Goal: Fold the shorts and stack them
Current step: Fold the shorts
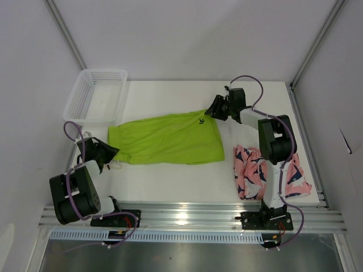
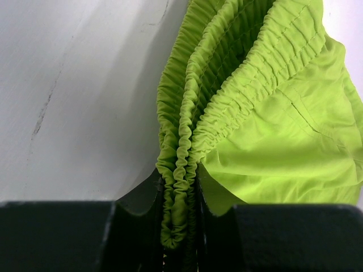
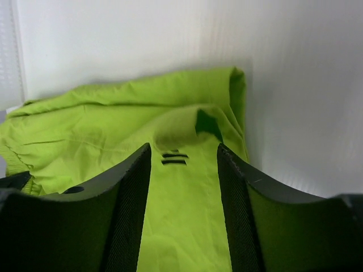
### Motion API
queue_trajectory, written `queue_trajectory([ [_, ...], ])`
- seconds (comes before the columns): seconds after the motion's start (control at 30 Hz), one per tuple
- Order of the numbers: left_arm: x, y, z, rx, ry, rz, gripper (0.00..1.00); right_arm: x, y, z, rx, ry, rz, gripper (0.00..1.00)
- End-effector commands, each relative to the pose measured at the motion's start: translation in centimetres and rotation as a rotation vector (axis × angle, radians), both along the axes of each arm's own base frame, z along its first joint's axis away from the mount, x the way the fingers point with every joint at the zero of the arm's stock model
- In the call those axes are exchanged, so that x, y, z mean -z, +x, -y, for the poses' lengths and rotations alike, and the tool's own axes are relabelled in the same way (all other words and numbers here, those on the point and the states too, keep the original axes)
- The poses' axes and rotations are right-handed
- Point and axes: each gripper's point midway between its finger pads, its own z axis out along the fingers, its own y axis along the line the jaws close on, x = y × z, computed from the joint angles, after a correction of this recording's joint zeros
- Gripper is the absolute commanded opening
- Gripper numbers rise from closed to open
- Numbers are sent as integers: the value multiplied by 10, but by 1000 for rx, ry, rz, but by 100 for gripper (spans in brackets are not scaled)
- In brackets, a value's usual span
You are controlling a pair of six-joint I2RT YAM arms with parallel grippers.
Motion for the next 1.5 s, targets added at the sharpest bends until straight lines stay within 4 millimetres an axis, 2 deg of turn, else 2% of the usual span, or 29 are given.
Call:
queue_trajectory([
  [0.0,6,-4,-4,-4,15,-13,0,-45,35,-13,-25,75,168,53],
  [0.2,6,-4,-4,-2,14,-10,0,-38,49,-16,-27,69,178,54],
  [0.27,6,-3,-4,0,14,-10,0,-32,49,-17,-33,65,165,51],
  [0.33,7,-4,-4,0,13,-13,0,-31,50,-16,-35,67,163,42],
  [0.37,7,-3,-4,0,14,-11,0,-30,49,-17,-36,68,160,31],
  [0.47,7,-3,-3,2,12,-10,0,-29,50,-16,-30,68,159,14],
  [0.57,6,-3,-4,1,13,-10,0,-32,54,-15,-28,84,160,6],
  [0.87,7,-3,-3,3,13,-10,0,-32,65,4,28,177,124,0],
  [1.0,7,-3,-3,2,12,-10,0,-22,73,22,96,218,80,0],
  [1.1,8,-4,-3,3,11,-14,0,-21,77,24,105,244,66,0],
  [1.13,7,-4,-3,2,14,-11,0,-15,78,25,110,243,57,0],
  [1.17,7,-4,-3,3,13,-10,0,-13,78,25,112,243,49,0],
  [1.23,5,-3,-4,3,15,-6,0,-13,82,25,117,242,49,9],
  [1.27,7,-4,-3,1,13,-9,0,-11,82,25,116,243,42,18],
  [1.3,8,-5,-3,2,13,-12,0,-14,84,24,110,246,49,40],
  [1.33,6,-3,-4,2,16,-7,0,-14,85,24,107,248,50,48],
  [1.4,5,-3,-4,2,18,-1,0,-23,85,25,108,244,67,61],
  [1.47,2,-2,-3,4,22,14,0,-37,84,29,107,231,94,64],
])
